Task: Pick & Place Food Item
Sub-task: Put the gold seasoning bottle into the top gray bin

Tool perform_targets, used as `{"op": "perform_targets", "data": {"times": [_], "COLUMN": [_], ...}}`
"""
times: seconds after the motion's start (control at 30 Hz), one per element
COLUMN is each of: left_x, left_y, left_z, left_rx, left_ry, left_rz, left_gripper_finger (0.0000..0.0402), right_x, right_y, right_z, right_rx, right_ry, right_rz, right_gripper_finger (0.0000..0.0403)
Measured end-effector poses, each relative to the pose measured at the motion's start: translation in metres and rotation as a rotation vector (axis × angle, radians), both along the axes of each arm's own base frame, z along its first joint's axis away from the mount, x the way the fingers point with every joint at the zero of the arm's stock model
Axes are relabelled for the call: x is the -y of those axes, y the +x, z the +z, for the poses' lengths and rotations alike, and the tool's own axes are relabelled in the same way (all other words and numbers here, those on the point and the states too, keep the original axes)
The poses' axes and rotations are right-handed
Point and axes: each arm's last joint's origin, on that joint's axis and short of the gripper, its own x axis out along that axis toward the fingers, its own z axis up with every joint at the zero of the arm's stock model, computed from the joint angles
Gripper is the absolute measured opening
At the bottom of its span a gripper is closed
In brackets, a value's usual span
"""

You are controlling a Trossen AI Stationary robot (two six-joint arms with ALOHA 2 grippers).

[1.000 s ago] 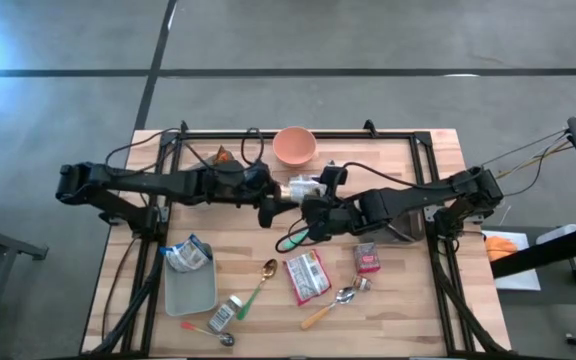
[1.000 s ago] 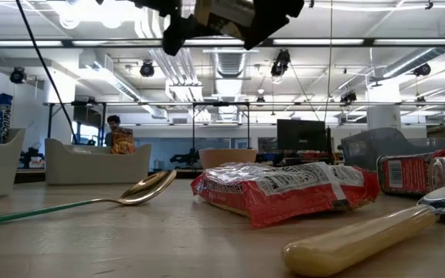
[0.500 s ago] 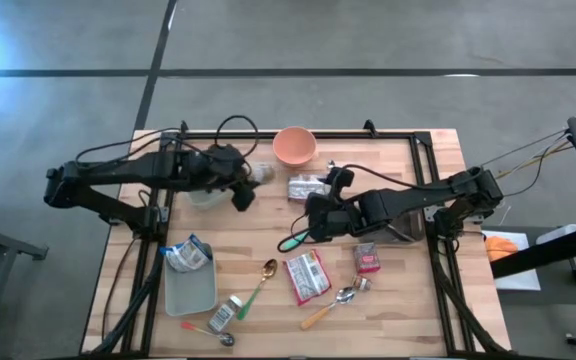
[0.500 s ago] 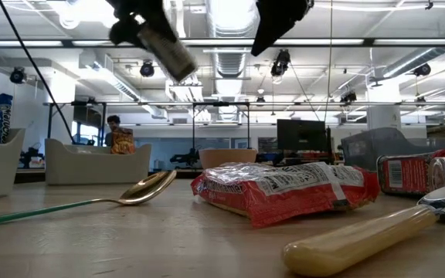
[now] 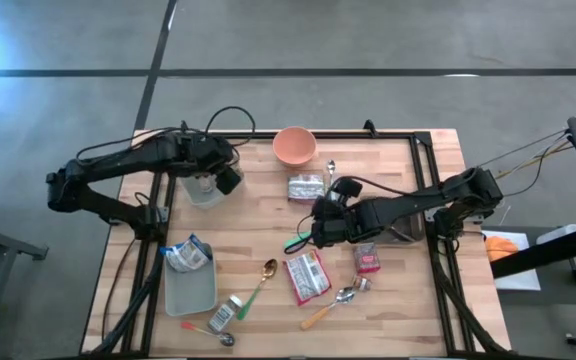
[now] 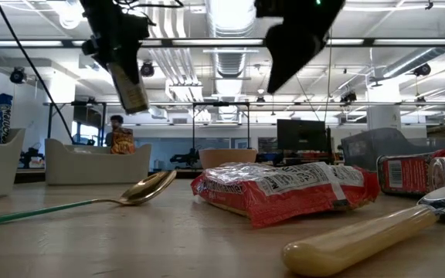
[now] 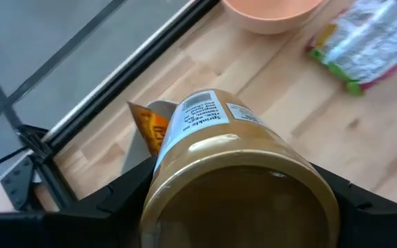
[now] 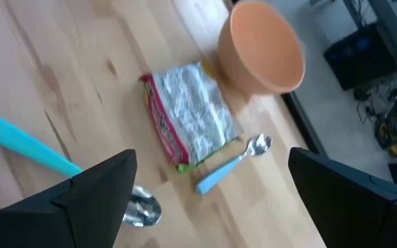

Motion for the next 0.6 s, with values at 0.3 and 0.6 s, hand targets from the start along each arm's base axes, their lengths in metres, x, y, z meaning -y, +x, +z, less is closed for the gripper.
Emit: {"op": "perform_targets", "data": {"times": [0.3,0.6], "left_x": [-0.024,-0.044], "left_y": [0.023,0.039], "left_z": [-0.036,-0.071], "left_rx": [-0.198,-0.335], "left_ry": [-0.049,-0.181], "left_rz": [-0.010,-0.072], "left_gripper_finger": [0.0271,0.0271], "right_x": [-0.001,-0.004], "right_y": [-0.004,-0.006], "right_z": [-0.032,-0.040], "right_rx": [0.004,0.001], "right_ry": [0.096,0.108], "right_rz": [0.007,0.021], "right_gripper_finger": [0.0376,0.0376]}}
